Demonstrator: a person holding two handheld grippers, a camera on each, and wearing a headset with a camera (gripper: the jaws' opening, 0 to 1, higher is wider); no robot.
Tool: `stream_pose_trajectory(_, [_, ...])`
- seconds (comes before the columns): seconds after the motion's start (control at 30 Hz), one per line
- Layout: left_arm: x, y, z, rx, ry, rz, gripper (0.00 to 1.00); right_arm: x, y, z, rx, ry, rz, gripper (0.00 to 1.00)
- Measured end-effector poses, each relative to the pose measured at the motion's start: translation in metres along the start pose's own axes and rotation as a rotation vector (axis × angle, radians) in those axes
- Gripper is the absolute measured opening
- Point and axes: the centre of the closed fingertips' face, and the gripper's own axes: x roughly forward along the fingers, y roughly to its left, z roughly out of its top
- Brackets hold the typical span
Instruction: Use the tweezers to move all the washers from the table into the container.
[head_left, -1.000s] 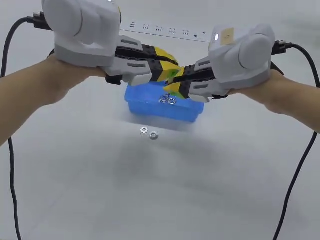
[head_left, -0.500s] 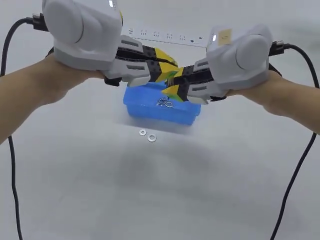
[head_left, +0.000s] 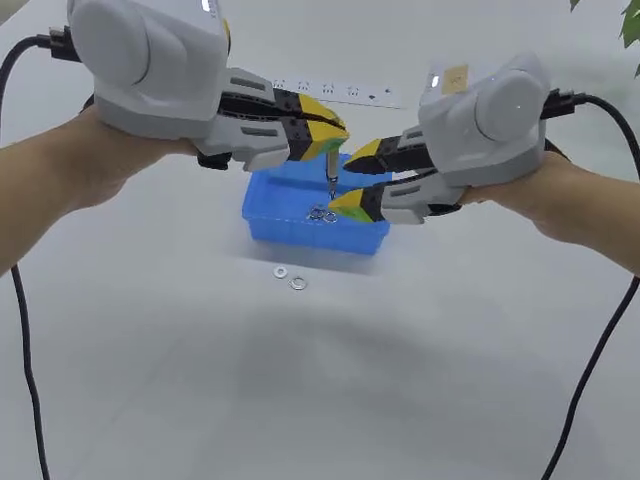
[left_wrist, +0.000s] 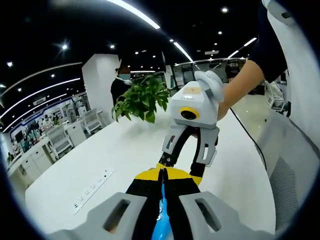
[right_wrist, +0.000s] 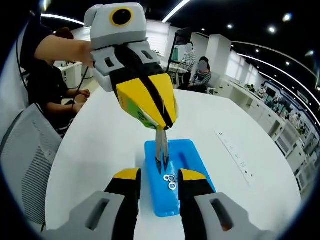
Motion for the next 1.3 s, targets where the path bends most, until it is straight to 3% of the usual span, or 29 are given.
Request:
stream_pose_trajectory(0.03, [-0.002, 0.000, 0.003, 0.023, -0.003, 0.008, 0.05, -0.003, 0.000, -0.002, 0.009, 0.001, -0.005, 0.31])
stream_pose_trajectory(0.27, [-0.012, 0.001, 0.010, 0.035, -0.017, 0.020, 0.04, -0.022, 0.003, -0.011, 0.122, -0.030, -0.049, 0.44])
stream_pose_trajectory(0.47, [-0.020, -0.015, 0.011, 0.061, -0.019, -0.008, 0.04, -0.037, 0.014, -0.018, 0.149, -0.033, -0.063, 0.50])
stream_pose_trajectory(0.7, [-0.031, -0.035, -0.002, 0.056, -0.007, -0.025, 0.04, -0.055, 0.031, -0.030, 0.131, -0.013, -0.059, 0.55])
stream_pose_trajectory(0.73, [-0.033, -0.039, -0.003, 0.056, -0.007, -0.025, 0.04, -0.058, 0.028, -0.033, 0.103, -0.007, -0.094, 0.55])
stream_pose_trajectory(0.87, [-0.037, -0.049, -0.009, 0.060, -0.004, -0.039, 0.04, -0.063, 0.034, -0.037, 0.136, -0.032, -0.095, 0.66])
stream_pose_trajectory(1.2, [-0.040, -0.050, -0.041, 0.043, 0.007, -0.040, 0.04, -0.068, 0.046, -0.052, 0.100, 0.002, -0.071, 0.80])
stream_pose_trajectory(1.3, [-0.040, -0.048, -0.048, 0.018, -0.008, -0.037, 0.05, -0.067, 0.047, -0.060, 0.118, 0.023, -0.070, 0.85])
